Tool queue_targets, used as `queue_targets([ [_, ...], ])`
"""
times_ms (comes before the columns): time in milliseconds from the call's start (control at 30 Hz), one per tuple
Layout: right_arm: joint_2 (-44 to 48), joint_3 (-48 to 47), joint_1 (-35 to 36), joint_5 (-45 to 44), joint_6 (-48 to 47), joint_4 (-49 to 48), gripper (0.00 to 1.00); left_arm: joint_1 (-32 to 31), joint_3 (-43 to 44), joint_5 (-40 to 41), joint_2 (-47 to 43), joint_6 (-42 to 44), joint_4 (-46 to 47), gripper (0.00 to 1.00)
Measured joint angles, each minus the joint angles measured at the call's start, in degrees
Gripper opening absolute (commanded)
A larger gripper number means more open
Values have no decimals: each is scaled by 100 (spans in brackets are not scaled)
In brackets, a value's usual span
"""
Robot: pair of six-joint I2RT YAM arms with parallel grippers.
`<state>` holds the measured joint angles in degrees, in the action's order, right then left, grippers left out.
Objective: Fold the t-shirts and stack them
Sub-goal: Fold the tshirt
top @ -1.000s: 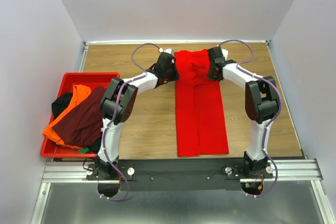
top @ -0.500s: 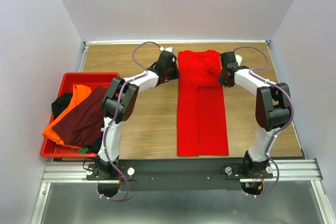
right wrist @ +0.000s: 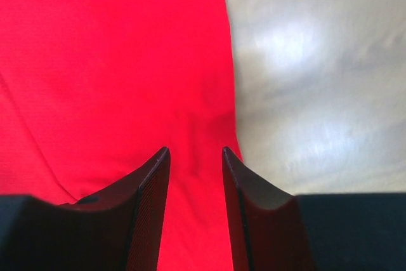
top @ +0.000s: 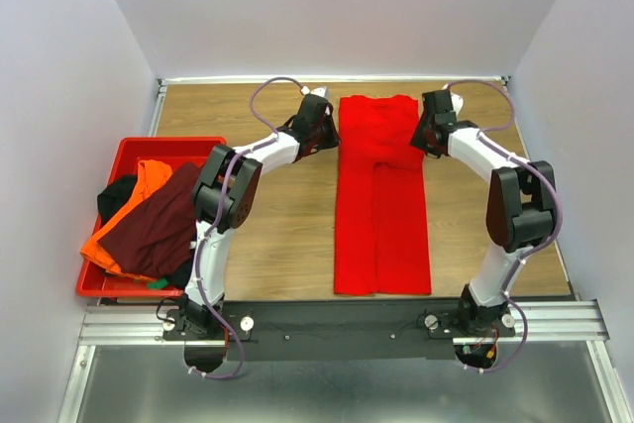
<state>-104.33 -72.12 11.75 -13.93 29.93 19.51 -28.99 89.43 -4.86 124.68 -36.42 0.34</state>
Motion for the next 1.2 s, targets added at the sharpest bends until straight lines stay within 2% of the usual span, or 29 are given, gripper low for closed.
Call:
queue_targets([
  [200,-417,-756,-487,118,4,-269,46,0,37,4,0,48,-85,17],
  [400,-964,-868,-1029,487,9,-487,46,0,57,7,0,61,-153,17],
  [567,-1462,-1126,-1106,914,50,-614,46,0,57,4,0,61,-186,17],
  [733,-1460,-1104,-1095,1139,146,-748,46,0,68,2,-2,63,-197,18],
  [833,-1032,-599,-1064,1147,203,-778,46,0,-37,2,-59,52,-247,30],
  [900,-472,-7,-1058,1147,227,-809,47,0,-431,-7,-326,31,-278,38],
  [1100,1714,1687,-1032,1215,345,-702,52,-17,-1937,-229,-1773,-4,-313,49],
  [1200,2315,2184,-955,1300,380,-651,56,-79,-2240,-339,-2236,31,-247,50],
])
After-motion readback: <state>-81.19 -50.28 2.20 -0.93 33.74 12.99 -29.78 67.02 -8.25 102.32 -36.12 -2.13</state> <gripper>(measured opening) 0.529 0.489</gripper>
